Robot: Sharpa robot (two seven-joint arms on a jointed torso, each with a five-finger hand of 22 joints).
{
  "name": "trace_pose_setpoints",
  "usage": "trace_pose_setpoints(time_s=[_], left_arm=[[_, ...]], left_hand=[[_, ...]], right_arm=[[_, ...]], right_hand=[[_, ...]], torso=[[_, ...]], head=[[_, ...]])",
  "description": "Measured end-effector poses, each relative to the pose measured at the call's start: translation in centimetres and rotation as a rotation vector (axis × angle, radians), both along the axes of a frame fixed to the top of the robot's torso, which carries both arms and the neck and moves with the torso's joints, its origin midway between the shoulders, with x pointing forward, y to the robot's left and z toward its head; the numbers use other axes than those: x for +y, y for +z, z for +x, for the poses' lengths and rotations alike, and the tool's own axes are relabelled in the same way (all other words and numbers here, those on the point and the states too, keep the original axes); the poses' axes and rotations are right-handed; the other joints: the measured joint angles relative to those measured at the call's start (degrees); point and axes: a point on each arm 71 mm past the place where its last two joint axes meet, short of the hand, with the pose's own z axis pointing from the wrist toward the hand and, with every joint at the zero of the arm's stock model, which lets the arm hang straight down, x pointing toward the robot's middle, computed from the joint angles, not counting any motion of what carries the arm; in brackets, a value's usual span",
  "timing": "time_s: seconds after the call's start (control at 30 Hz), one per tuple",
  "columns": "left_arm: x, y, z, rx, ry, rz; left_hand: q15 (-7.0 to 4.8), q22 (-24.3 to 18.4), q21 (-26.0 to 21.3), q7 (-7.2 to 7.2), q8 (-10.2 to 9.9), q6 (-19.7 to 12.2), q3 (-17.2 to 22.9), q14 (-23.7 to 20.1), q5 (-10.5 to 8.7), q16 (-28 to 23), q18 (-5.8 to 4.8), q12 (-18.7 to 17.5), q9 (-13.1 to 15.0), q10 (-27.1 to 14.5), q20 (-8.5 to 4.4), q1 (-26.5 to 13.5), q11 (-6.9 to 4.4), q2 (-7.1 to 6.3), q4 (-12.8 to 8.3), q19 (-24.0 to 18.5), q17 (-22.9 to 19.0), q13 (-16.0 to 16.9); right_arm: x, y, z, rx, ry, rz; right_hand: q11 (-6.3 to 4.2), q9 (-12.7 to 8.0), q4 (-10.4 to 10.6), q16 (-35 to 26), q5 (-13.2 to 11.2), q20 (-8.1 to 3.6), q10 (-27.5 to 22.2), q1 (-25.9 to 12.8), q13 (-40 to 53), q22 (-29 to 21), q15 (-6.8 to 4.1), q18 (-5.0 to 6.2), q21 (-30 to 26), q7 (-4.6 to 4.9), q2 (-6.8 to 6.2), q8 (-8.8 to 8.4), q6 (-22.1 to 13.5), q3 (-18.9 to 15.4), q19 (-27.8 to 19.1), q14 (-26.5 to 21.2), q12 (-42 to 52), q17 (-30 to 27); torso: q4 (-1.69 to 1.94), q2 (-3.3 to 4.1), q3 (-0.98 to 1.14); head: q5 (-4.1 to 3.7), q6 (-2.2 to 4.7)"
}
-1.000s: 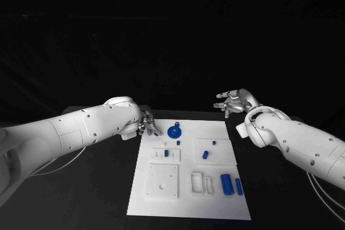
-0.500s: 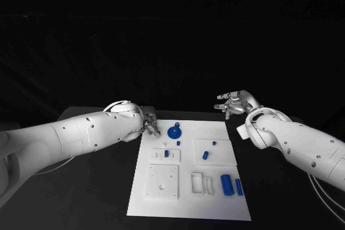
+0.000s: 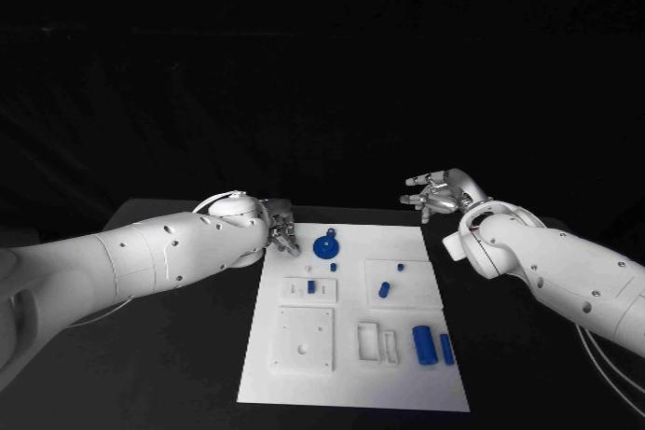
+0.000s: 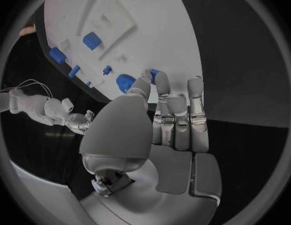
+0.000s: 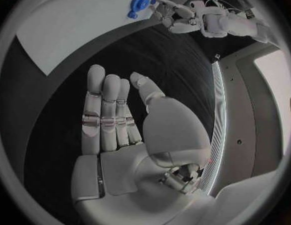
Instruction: Assemble the parts on the task board
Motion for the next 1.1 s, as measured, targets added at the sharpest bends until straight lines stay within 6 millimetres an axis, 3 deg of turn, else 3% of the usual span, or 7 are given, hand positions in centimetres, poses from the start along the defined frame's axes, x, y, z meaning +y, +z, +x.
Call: trace_pose_setpoints(time_s=[0.2,0.77,0.83,0.93,1.1], left_arm=[[-0.2,-0.3,-0.2,-0.004,-0.006,0.005],[-0.5,-0.4,-0.8,-0.032,-0.041,0.044],[-0.6,-0.4,-0.8,-0.037,-0.046,0.05],[-0.7,-0.5,-1.0,-0.041,-0.055,0.052],[-1.0,-0.5,-1.3,-0.047,-0.074,0.04]], left_hand=[[-0.19,0.0,0.0,-0.8,2.03,2.13,-0.31,0.18,0.0,0.0,0.0,0.0,0.28,0.22,-0.2,0.0,-0.22,0.0,-0.31,0.2,0.15,0.24],[-0.7,-0.01,0.28,-1.22,2.47,3.1,-0.31,0.7,0.15,0.42,0.0,0.66,0.8,0.22,-0.62,1.69,-0.22,0.57,-2.24,0.61,1.05,0.76],[-0.8,0.01,0.4,-1.01,2.47,3.3,0.0,0.81,1.31,0.63,0.0,0.66,0.8,0.22,-0.62,2.68,-0.22,0.7,-2.95,0.61,1.58,0.92],[-1.01,0.03,0.72,-1.14,2.41,4.45,0.75,1.01,4.68,1.14,0.0,0.94,0.72,0.15,-0.62,3.86,-0.56,0.85,-4.24,0.61,2.45,1.07],[-0.98,0.03,1.67,-1.24,-0.75,7.18,2.23,1.64,8.51,1.79,0.0,1.34,0.79,0.24,-0.62,5.09,-0.63,1.57,-6.37,0.61,3.79,1.46]], right_arm=[[0.0,0.0,0.0,0.001,0.001,0.0],[0.0,-0.3,-0.2,0.007,0.003,0.0],[0.0,-0.4,-0.2,0.007,0.003,0.0],[0.1,-0.4,-0.2,0.007,0.004,0.0],[0.1,-0.4,-0.3,0.007,0.007,-0.001]], right_hand=[[0.0,0.0,0.0,0.0,0.0,0.0,0.0,0.0,0.0,0.0,0.0,0.0,-0.03,0.0,0.0,0.0,0.0,0.0,0.0,0.0,0.0,0.0],[0.0,0.0,0.0,0.0,0.0,0.0,0.0,0.0,0.0,0.01,0.0,0.0,-0.03,0.01,0.0,0.0,-0.01,0.0,0.0,0.0,0.0,0.0],[0.0,0.0,0.0,0.0,0.0,0.0,0.0,0.0,0.0,0.01,0.0,0.0,-0.03,0.02,0.0,0.0,-0.01,0.0,0.0,0.0,0.0,0.0],[0.0,0.0,0.0,0.0,0.0,0.0,0.0,0.0,0.0,-0.1,0.0,0.0,-0.03,0.02,0.0,0.0,-0.01,0.0,0.0,0.0,0.0,0.0],[0.0,0.0,0.0,0.0,0.0,0.0,0.0,0.0,0.0,-0.1,0.0,0.0,-0.03,0.02,0.0,0.0,-0.02,0.0,0.0,0.0,0.0,0.0]], torso=[[-0.01,0.0,0.0],[0.04,0.0,-0.03],[0.04,0.0,-0.05],[0.02,0.0,-0.07],[0.0,0.0,-0.06]], head=[[-0.08,-0.08],[-0.1,-0.25],[-0.09,-0.25],[-0.07,-0.25],[-0.03,-0.18]])
